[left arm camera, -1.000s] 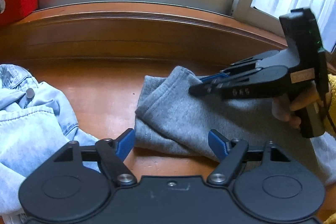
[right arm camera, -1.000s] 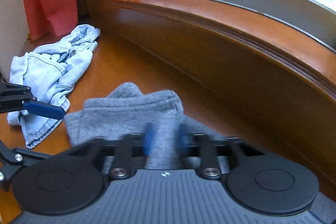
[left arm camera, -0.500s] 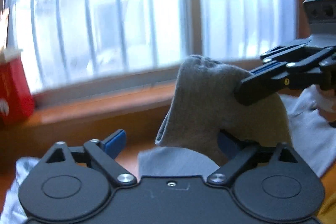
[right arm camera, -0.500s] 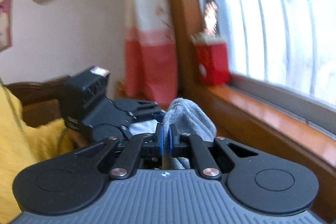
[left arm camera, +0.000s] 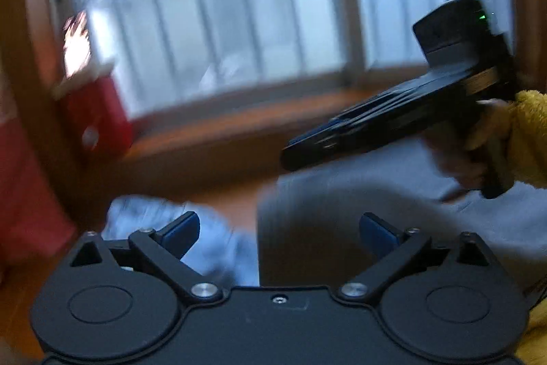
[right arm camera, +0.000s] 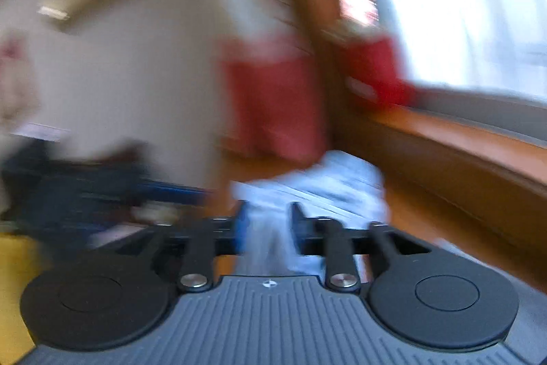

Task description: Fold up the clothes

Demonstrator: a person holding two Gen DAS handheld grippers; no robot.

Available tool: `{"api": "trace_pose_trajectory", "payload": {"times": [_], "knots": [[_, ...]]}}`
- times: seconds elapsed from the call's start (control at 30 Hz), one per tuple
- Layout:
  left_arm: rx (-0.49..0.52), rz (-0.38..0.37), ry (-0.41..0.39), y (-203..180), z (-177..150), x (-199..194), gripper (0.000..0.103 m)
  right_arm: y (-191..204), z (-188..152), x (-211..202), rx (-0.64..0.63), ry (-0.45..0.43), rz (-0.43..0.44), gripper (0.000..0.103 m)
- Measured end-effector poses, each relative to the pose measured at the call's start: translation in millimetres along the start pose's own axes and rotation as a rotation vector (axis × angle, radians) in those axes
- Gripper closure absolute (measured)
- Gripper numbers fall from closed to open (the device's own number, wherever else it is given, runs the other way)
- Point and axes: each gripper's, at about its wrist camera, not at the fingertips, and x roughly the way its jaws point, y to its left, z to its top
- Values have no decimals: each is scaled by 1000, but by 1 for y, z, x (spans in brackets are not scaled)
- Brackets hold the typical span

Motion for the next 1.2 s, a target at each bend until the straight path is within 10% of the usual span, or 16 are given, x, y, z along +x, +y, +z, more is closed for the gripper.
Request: {"api": "trace_pose_trajectory", "payload": {"times": [0.07, 0.43, 0.57, 0.7, 0.83, 1.0, 1.2], "knots": [[2, 16, 63, -3, -8, 6, 3, -4, -11, 15, 53, 15, -161, 55], [37, -263, 138, -50, -15, 47, 3, -1, -79, -115, 88, 114, -441, 39], [52, -314, 199, -68, -23, 66, 3, -16, -106, -121, 221, 216, -404, 63], [8, -272, 268, -68, -41, 78, 3, -14, -114, -92, 182, 286, -333, 64], [-55, -200, 340, -58, -62, 84, 3, -14, -118, -50, -61, 335, -476, 67], [-78, -148, 384, -46, -80, 88, 3, -53, -103, -43, 65, 237, -690, 66], [-45, -134, 324, -40, -63, 78, 4, -30, -94, -51, 71, 200, -656, 58]]}}
